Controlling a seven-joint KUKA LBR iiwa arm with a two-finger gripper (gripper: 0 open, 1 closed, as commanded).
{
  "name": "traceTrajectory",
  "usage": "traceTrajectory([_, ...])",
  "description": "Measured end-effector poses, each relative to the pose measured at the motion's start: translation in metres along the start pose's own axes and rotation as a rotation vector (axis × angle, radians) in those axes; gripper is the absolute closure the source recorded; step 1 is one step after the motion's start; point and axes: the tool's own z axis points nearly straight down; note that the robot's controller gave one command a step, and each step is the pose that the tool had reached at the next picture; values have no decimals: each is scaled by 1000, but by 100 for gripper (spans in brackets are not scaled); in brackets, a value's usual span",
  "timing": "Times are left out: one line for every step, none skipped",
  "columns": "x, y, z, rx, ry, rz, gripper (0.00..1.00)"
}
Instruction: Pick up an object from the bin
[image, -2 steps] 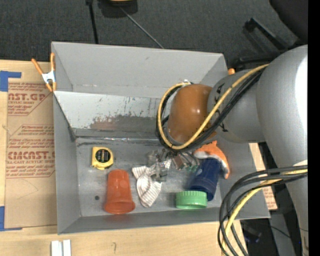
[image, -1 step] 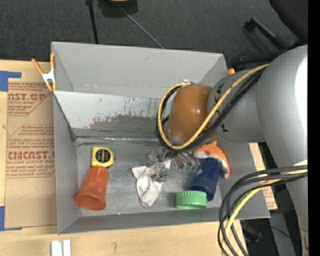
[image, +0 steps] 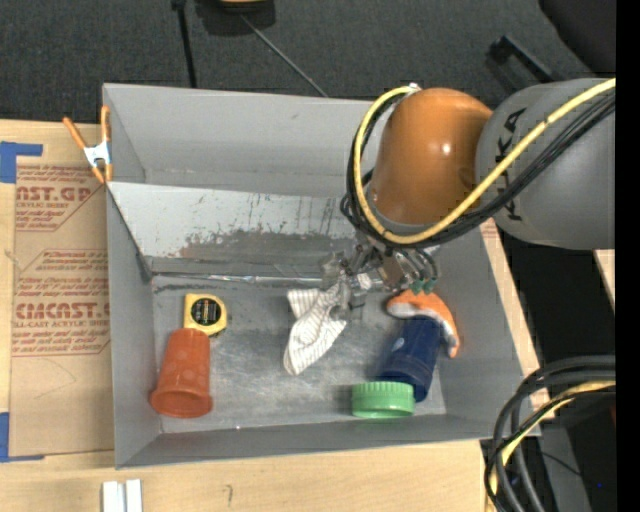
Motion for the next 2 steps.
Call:
traceTrajectory([0, 0, 0, 0, 0, 0, 100])
traceTrajectory([-1, 0, -56, -1, 5, 7, 100])
